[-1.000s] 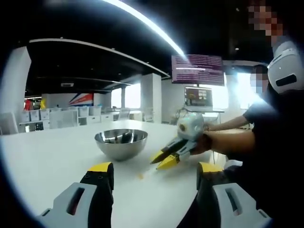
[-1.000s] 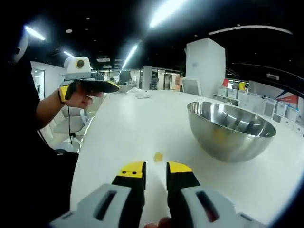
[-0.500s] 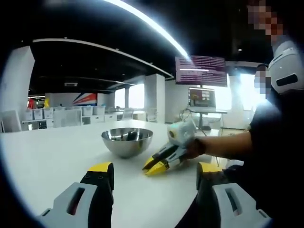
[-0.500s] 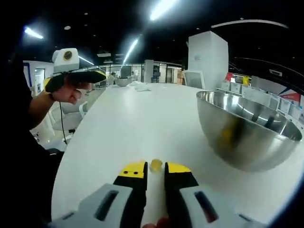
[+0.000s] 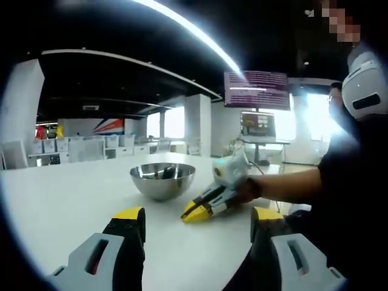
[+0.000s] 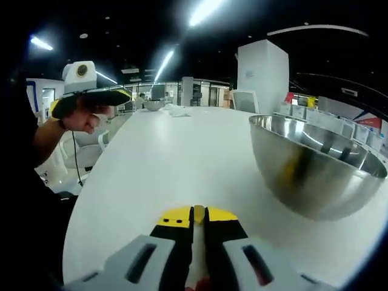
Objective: Pick up the QQ candy scattered on the table and place it into the stainless steel bowl on the table
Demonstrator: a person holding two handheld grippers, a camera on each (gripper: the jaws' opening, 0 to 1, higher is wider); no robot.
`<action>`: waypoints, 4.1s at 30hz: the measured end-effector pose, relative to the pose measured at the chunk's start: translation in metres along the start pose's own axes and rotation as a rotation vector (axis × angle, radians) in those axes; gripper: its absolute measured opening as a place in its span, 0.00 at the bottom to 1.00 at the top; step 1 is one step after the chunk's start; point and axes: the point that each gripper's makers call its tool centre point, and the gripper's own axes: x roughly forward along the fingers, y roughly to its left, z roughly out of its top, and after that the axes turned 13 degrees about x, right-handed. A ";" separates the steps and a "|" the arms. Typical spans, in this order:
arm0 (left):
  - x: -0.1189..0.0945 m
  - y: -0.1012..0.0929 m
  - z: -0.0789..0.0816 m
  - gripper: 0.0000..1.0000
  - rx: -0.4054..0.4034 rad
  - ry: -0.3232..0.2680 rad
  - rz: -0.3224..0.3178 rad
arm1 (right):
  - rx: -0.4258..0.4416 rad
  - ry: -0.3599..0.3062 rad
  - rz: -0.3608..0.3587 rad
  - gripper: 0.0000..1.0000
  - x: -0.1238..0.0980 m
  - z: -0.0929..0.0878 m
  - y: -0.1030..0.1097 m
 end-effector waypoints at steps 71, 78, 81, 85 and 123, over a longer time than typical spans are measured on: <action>0.021 -0.011 0.000 0.71 0.003 -0.006 -0.060 | -0.142 -0.023 -0.134 0.09 -0.142 0.122 -0.074; 0.017 -0.005 0.001 0.71 -0.001 -0.007 -0.048 | -0.225 0.092 -0.129 0.09 -0.110 0.140 -0.091; 0.017 -0.004 0.001 0.71 0.000 -0.008 -0.046 | -0.275 0.155 -0.129 0.09 -0.100 0.143 -0.096; 0.017 -0.006 0.001 0.71 -0.002 -0.012 -0.047 | -0.320 0.236 -0.117 0.09 -0.087 0.142 -0.101; 0.024 0.004 0.004 0.71 0.000 -0.018 -0.034 | -0.248 0.060 -0.104 0.22 -0.135 0.135 -0.082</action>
